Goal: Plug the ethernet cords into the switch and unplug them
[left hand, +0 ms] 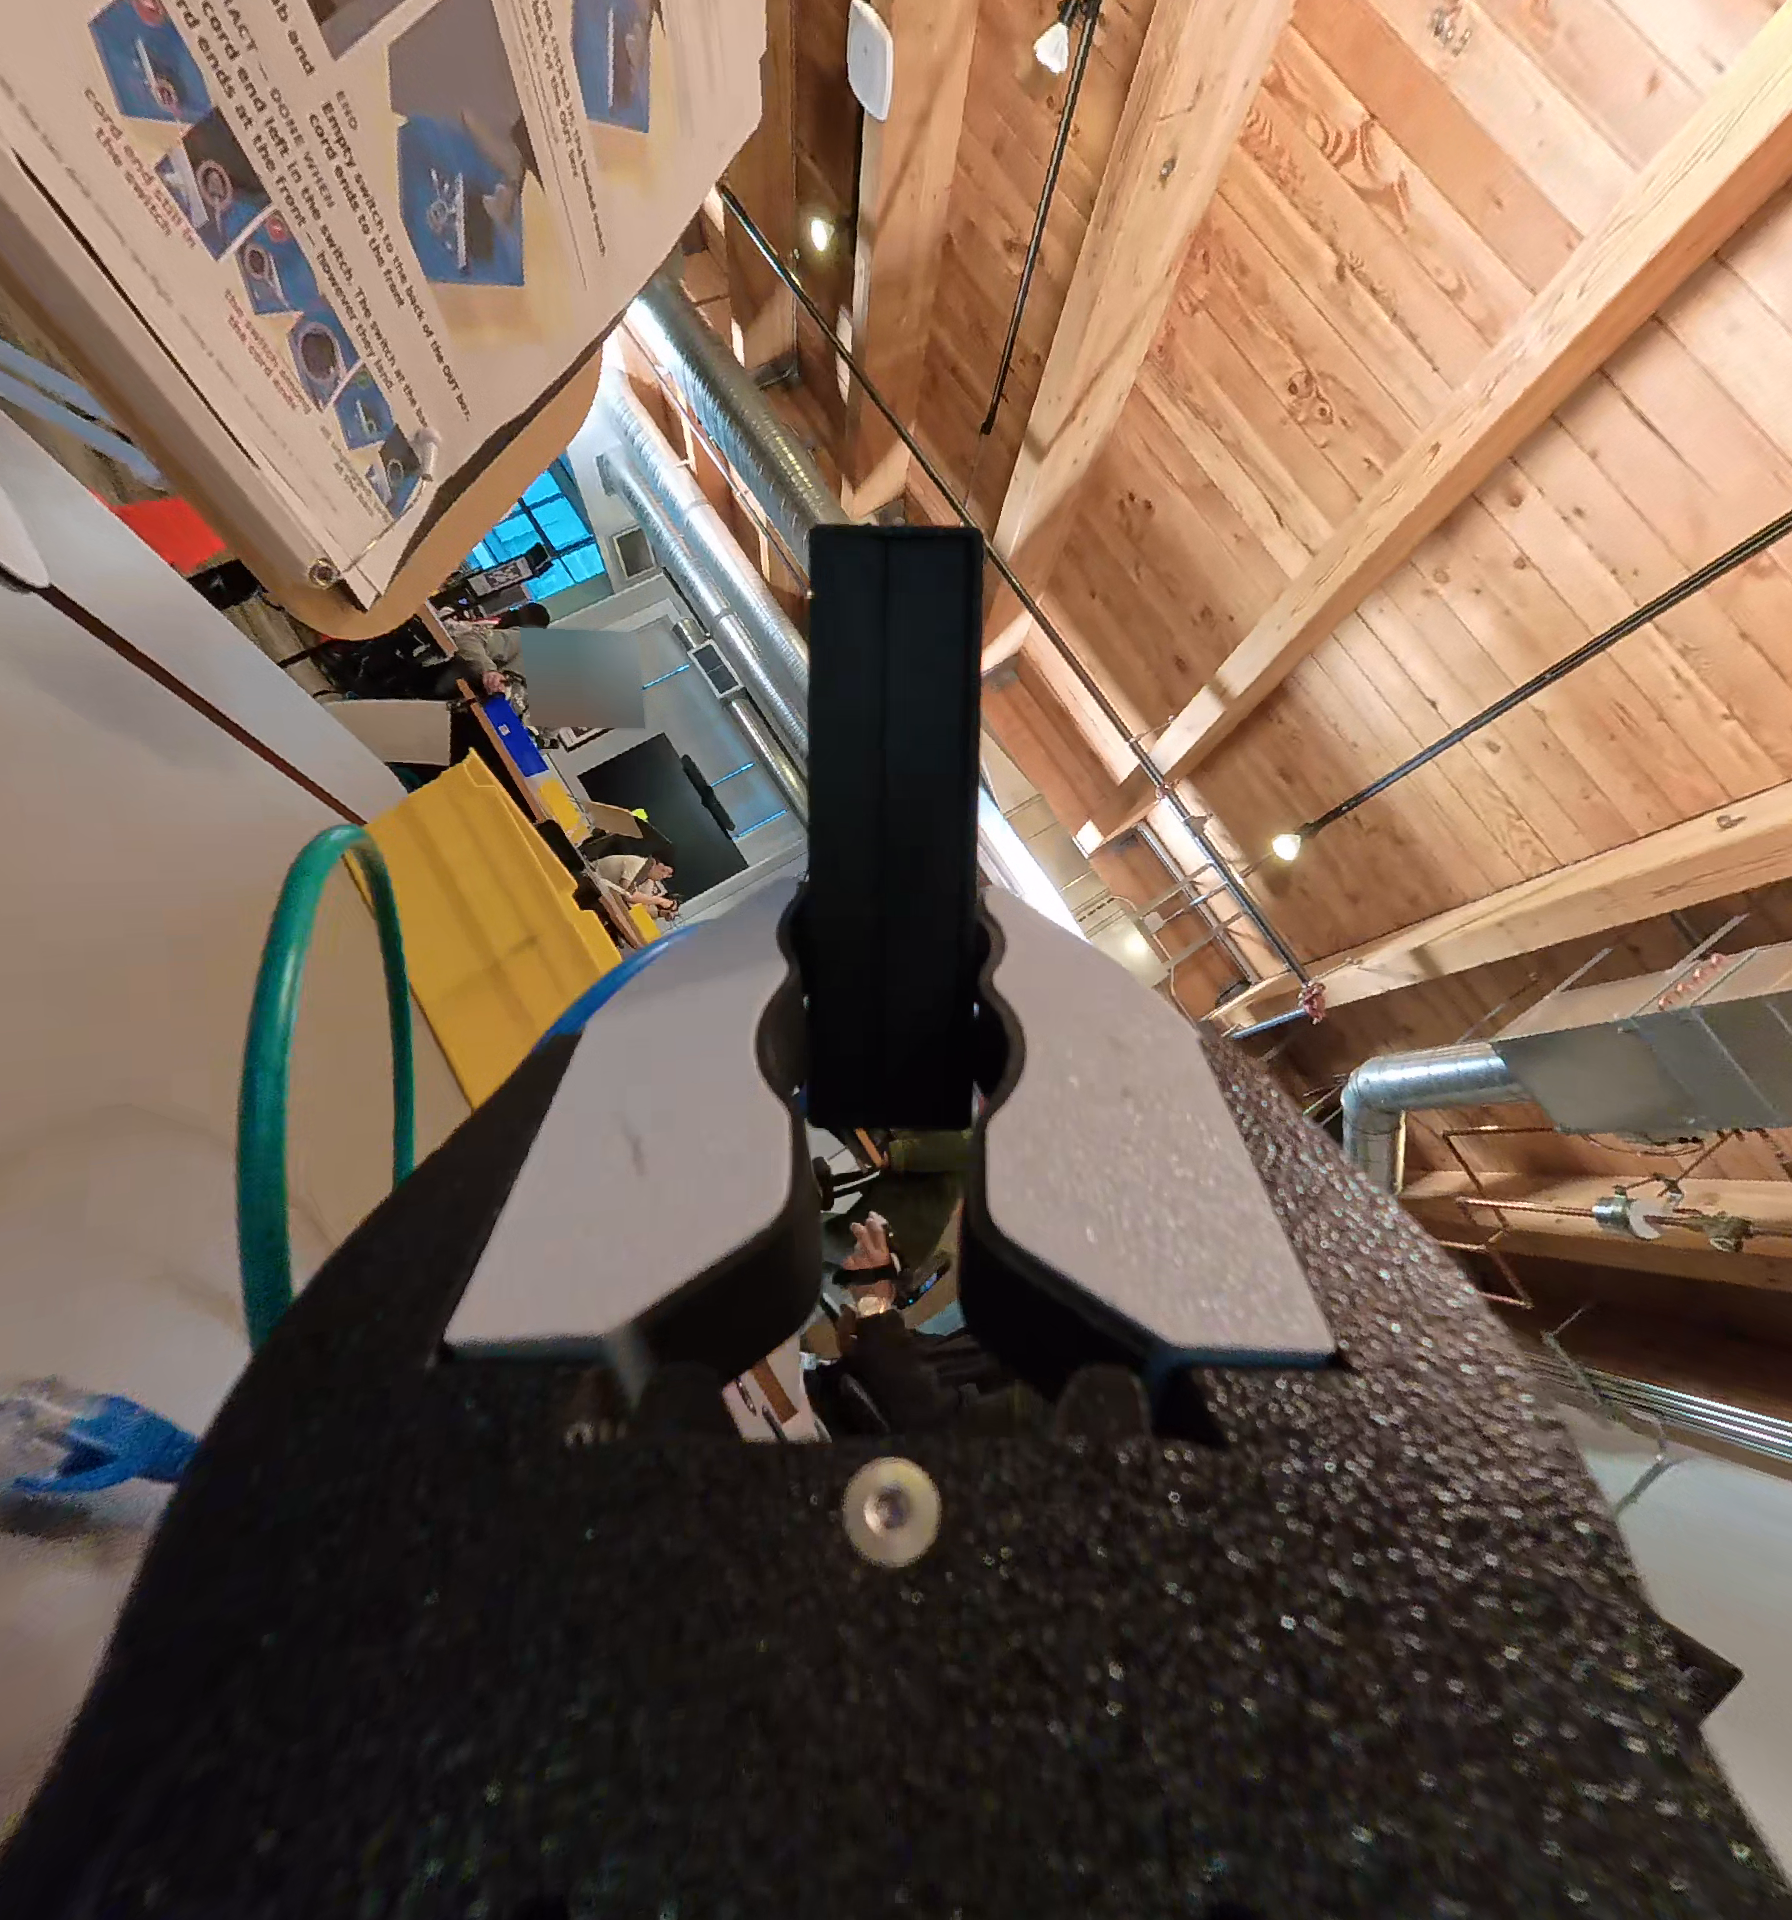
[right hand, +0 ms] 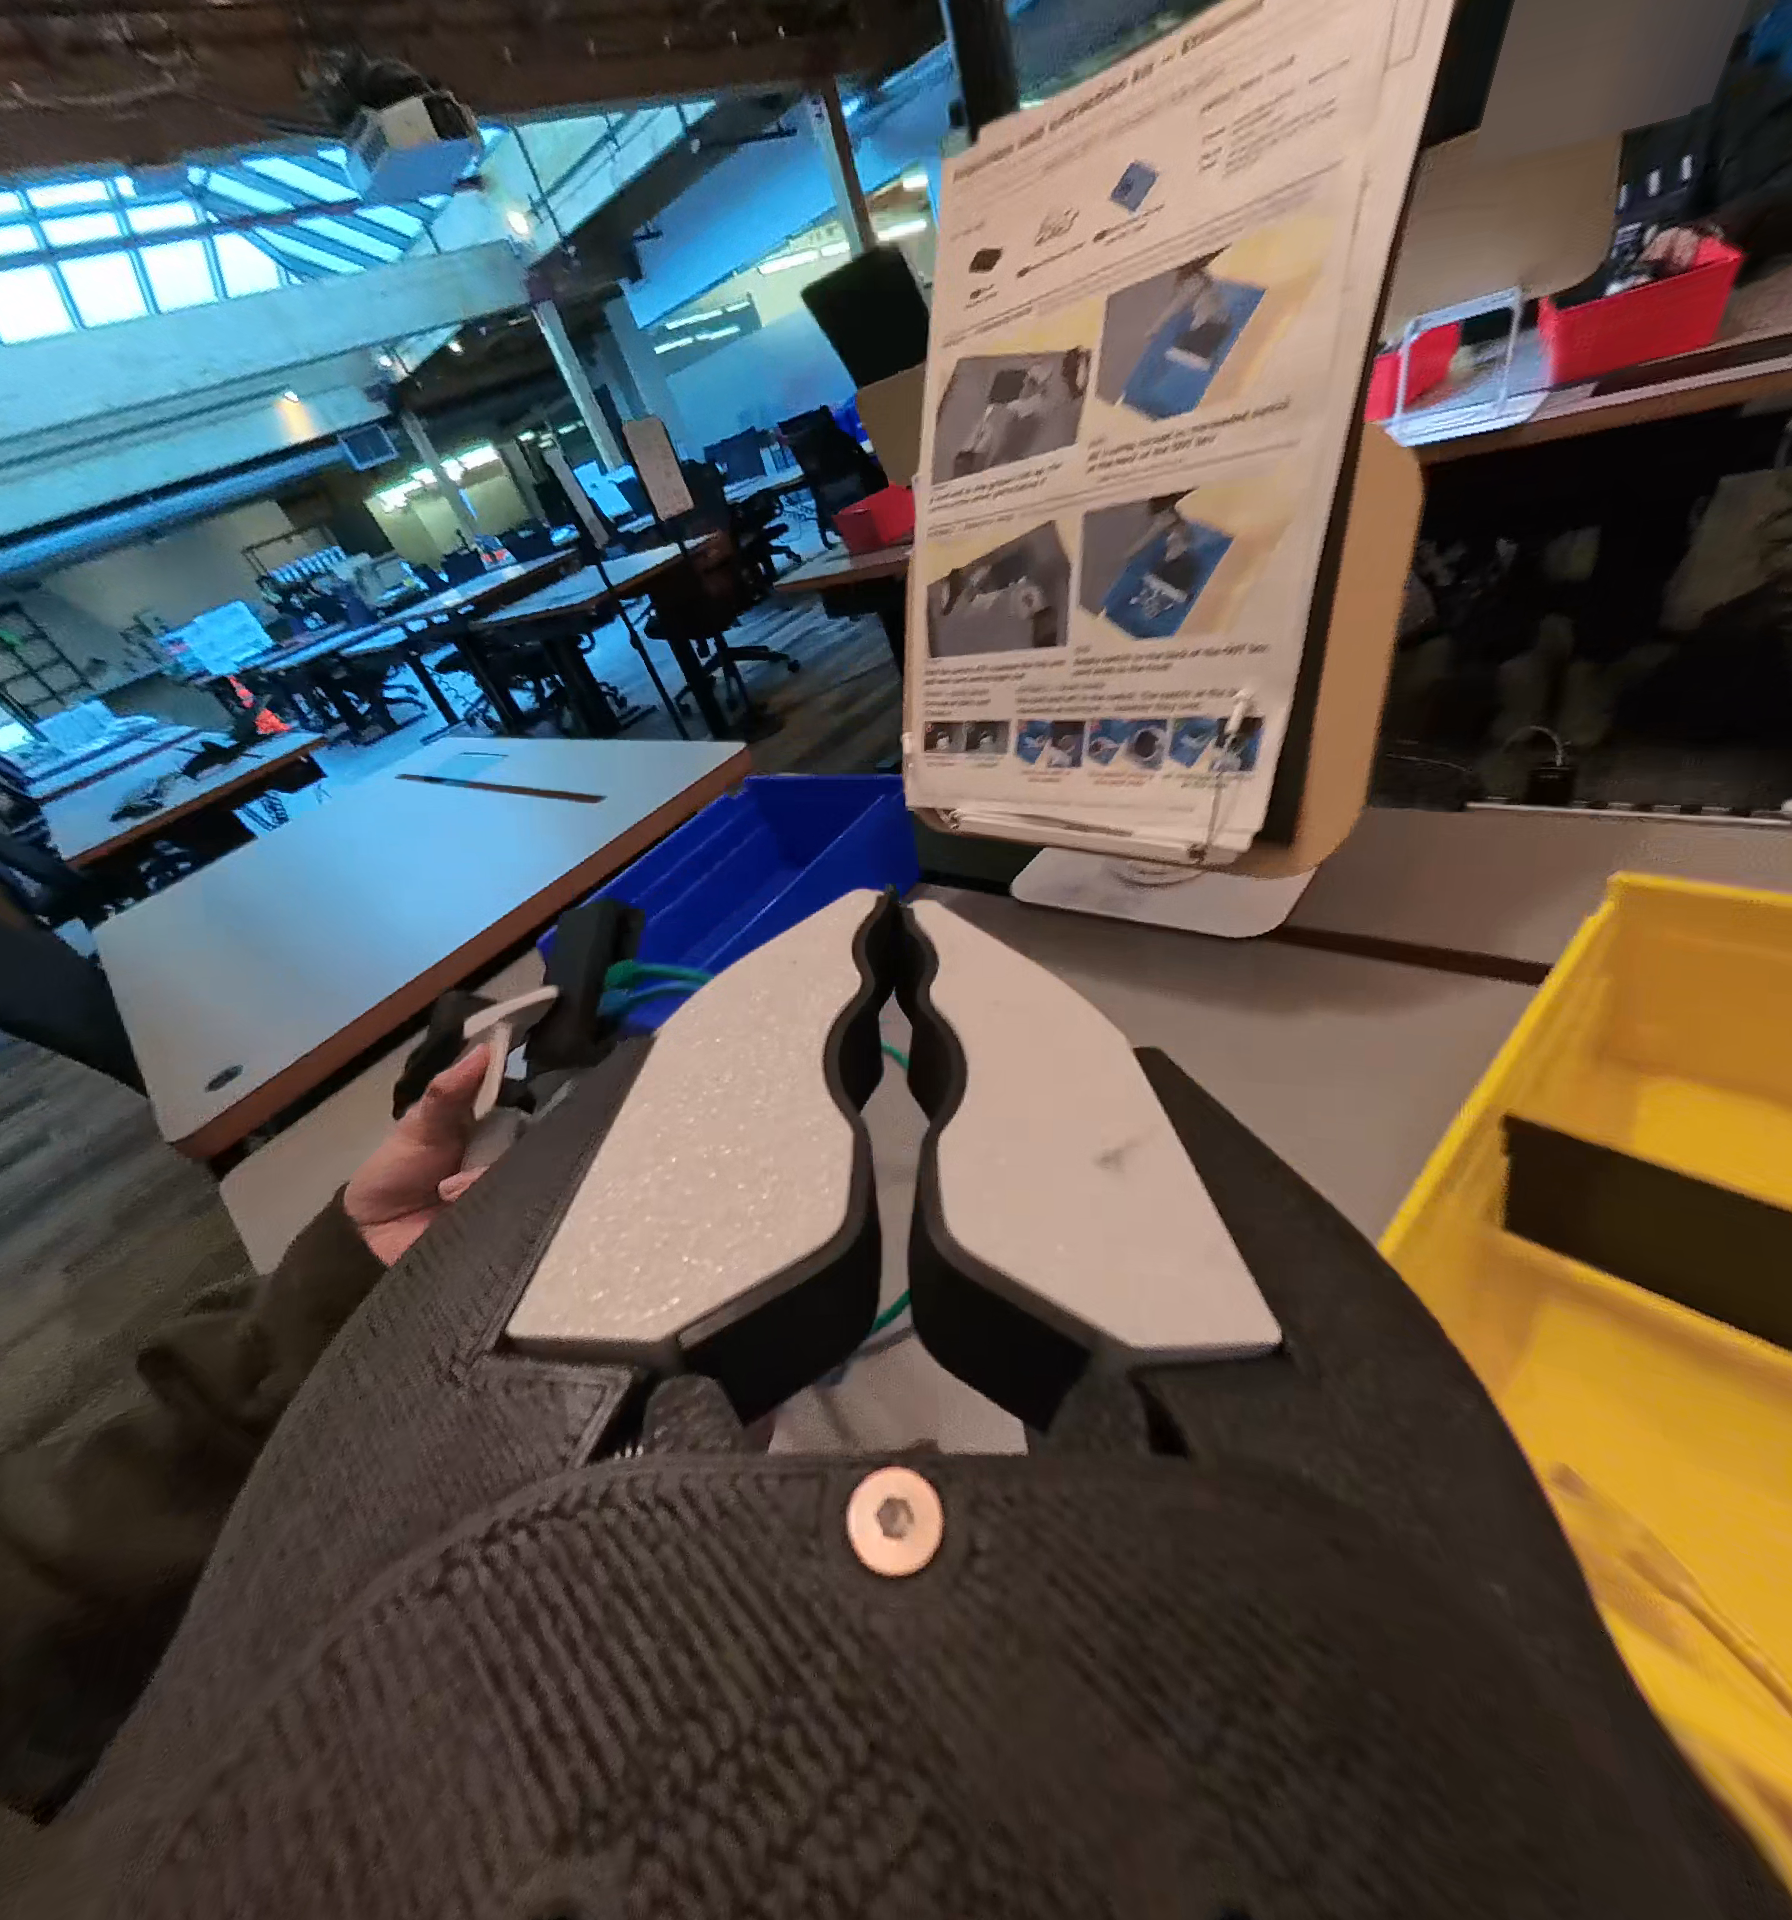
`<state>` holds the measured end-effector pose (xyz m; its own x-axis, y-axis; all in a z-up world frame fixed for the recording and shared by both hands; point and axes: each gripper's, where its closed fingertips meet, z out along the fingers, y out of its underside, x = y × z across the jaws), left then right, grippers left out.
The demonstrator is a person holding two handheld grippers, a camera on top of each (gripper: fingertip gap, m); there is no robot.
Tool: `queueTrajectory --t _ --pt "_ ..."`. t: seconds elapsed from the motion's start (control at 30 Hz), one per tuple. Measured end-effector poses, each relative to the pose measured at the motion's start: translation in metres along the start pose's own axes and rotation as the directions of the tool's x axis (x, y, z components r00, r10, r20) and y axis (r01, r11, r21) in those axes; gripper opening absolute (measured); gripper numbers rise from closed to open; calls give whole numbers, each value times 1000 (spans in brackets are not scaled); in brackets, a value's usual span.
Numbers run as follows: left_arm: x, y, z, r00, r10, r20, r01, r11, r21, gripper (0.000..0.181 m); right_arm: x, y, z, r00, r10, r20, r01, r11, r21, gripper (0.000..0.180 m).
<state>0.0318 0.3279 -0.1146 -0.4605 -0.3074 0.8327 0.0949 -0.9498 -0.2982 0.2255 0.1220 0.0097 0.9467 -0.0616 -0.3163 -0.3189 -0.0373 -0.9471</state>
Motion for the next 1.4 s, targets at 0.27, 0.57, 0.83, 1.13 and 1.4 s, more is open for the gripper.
queueTrajectory --t 0.27,0.57,0.83,1.13,1.4 --pt "-8 10 3 1000 -16 7 16 999 -40 27 50 36 -11 999 44 28 -29 914 -405 1" --pt "-22 14 1 999 -30 22 31 998 -60 27 185 212 -141 783 -288 -551 -253 663 -705 66" --pt "-21 28 6 1000 -25 17 27 994 -105 27 197 235 -139 808 -253 -532 -274 639 -719 6" --pt "-21 29 6 1000 -28 9 29 993 -112 27 201 52 -93 641 -633 -434 252 708 -660 6" --pt "-15 31 8 1000 -19 -15 17 992 -128 29 238 10 -62 556 -635 -537 429 772 -469 6"
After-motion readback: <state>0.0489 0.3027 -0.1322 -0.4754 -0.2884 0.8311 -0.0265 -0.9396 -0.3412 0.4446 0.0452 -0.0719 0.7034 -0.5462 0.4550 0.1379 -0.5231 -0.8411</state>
